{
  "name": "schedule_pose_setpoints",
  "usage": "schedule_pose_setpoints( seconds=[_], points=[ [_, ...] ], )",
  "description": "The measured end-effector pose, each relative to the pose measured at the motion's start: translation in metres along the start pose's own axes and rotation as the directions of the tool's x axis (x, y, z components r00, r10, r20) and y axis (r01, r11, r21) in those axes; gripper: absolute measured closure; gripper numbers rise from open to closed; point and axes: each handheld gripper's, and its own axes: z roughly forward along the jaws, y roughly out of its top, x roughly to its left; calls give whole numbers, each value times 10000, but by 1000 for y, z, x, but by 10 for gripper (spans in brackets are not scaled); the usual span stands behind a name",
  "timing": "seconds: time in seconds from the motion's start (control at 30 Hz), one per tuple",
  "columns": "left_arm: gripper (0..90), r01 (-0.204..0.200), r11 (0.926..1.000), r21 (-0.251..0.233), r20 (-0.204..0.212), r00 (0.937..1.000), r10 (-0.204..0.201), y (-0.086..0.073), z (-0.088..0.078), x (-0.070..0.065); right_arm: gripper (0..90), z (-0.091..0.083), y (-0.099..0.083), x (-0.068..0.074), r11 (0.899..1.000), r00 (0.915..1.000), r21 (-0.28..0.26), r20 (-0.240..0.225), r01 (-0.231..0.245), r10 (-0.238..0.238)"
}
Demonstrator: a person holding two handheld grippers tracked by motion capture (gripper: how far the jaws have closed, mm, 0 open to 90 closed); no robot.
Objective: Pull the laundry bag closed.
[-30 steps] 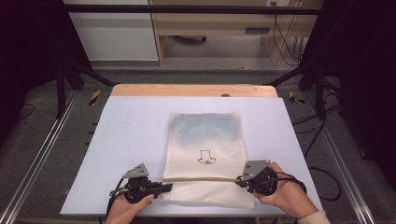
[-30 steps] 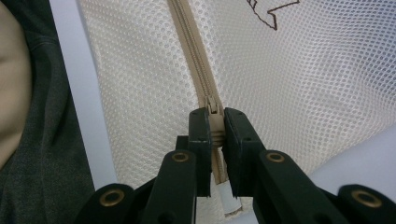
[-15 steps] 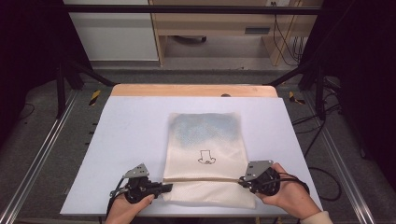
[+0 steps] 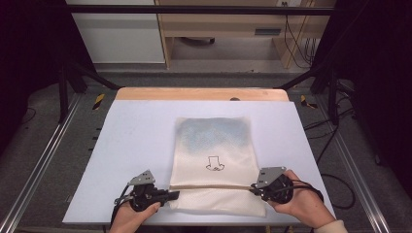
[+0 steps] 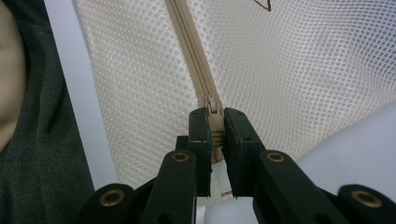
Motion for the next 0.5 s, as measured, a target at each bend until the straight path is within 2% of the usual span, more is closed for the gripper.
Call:
schedule_pose_setpoints(
  seconds=[0.3, 0.5],
  points=[
    [829, -21, 10000, 27, -3, 10000, 21, 0, 0, 0, 820, 2, -1, 1, 9998, 9998, 146, -102, 143, -142],
    [829, -7, 10000, -2, 11, 10000, 7, 0, -1, 0, 820, 1, -4, 0, 9999, 10000, 165, -59, 39, -38]
  ],
)
